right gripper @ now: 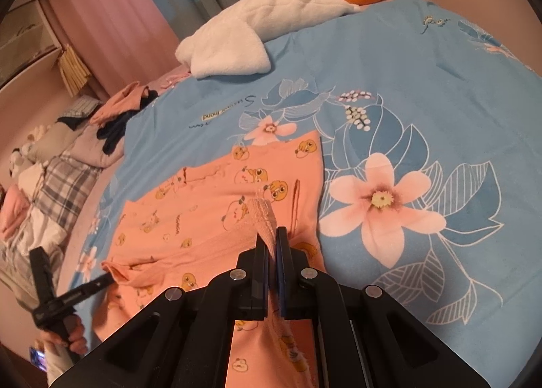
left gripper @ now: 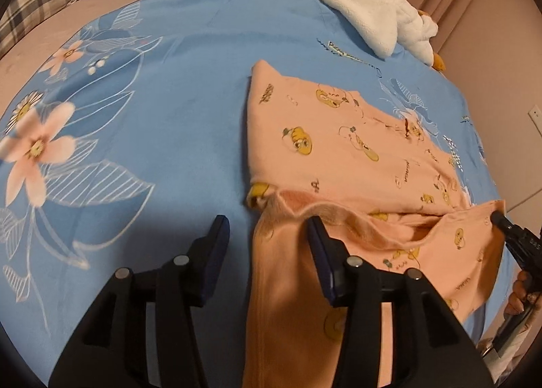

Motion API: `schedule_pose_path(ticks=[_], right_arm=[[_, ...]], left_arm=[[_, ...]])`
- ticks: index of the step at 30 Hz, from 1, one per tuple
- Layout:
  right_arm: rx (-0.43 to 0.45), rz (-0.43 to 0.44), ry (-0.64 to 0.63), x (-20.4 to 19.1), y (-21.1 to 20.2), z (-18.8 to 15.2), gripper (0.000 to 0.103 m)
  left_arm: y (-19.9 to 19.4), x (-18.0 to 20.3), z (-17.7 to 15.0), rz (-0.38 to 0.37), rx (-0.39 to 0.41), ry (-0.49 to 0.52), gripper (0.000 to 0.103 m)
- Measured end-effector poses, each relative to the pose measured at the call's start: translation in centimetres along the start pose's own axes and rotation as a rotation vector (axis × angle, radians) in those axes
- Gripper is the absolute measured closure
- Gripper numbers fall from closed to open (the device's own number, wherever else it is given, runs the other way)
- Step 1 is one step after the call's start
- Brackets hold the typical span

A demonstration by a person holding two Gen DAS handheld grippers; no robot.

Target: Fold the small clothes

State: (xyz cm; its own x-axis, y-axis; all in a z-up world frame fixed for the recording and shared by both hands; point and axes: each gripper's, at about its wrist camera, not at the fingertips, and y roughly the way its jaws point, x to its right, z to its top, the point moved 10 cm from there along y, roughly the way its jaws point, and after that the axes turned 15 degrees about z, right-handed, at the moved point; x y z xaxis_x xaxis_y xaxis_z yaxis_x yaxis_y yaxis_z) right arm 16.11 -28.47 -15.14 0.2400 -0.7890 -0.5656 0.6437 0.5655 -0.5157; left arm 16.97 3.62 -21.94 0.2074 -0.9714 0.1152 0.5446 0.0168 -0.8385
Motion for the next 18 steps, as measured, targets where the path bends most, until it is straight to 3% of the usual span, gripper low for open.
schedule_pose_path(ticks=[1, 3, 6, 10, 18], right_arm=[[0.001, 0.001, 0.000, 0.0, 0.0, 0.0, 0.097], [0.000, 0.002, 0.001, 0.0, -0.1, 0.0, 0.097], [-0.001, 0.003, 0.002, 0.0, 0.0, 0.0, 0.097], [0.000, 0.003, -0.009, -0.3, -0.1, 0.0, 0.097], [0.019, 0.011, -0.031, -1.5, -0.7, 0.2, 0.097]], left_arm=[[0.2, 0.1, 0.1, 0.000, 0.003, 0.008, 0.057], [0.4, 0.4, 0.2, -0.029, 0.000, 0.014, 0.078], [-0.1, 0.7, 0.1, -0.029, 0.017, 0.026, 0.092], [-1.4, 0.8, 0.0, 0.010, 0.047, 0.039, 0.097], [-5.1, 0.4, 0.4, -0.080, 0.089, -0.040, 0.098]])
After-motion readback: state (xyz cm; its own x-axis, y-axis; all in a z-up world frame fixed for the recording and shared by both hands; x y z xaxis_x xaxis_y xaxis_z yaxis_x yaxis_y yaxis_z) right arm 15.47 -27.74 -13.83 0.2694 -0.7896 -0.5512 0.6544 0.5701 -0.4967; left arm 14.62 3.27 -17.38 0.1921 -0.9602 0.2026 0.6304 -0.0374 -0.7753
